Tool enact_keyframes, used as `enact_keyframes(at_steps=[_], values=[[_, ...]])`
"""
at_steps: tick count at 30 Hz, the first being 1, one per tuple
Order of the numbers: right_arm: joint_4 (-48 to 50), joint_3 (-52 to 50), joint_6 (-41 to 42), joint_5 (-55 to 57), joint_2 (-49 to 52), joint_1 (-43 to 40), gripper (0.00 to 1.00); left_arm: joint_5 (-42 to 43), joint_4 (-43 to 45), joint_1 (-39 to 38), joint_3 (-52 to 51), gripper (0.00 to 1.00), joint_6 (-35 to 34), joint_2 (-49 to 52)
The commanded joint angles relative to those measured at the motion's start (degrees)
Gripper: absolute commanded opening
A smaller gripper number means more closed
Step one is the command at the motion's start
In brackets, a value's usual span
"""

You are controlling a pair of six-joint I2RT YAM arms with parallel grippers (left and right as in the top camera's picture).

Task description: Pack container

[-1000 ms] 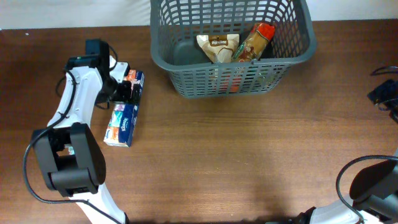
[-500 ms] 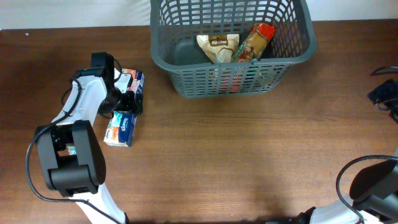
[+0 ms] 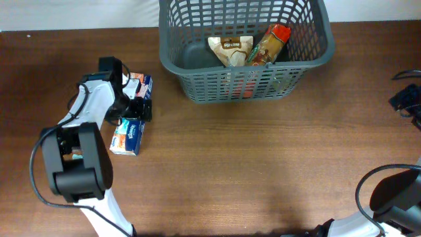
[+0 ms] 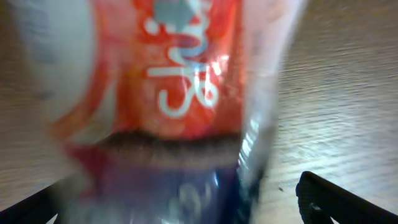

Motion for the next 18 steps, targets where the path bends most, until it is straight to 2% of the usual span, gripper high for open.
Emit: enact_keyframes(at_steps=[1, 13, 15, 16, 17, 18], values=[[0.13, -0.31, 0.52, 0.07, -0.57, -0.11, 0.99, -0.02, 0.55, 0.02, -0.42, 0.99, 0.94, 2.99], [0.13, -0.31, 0.52, 0.07, -0.57, -0.11, 0.99, -0.02, 0.96, 0.02, -0.42, 1.00, 0.92, 5.86], [0.13, -0.31, 0.52, 0.07, -0.57, -0.11, 0.99, -0.04, 0.92, 0.02, -0.42, 0.91, 0.92, 5.86], [0.13, -0.31, 0.52, 0.07, -0.57, -0.11, 0.99, -0.04, 0.83, 0.02, -0.42, 0.78, 0.92, 5.86], [0.13, -0.31, 0.52, 0.07, -0.57, -0.11, 0.99, -0.22, 0.74, 0.02, -0.42, 0.70, 0.85, 5.86], [0.13, -0.31, 0.52, 0.07, -0.57, -0.11, 0.99, -0.42, 0.57, 0.02, -0.42, 0.66, 0.68, 5.86]])
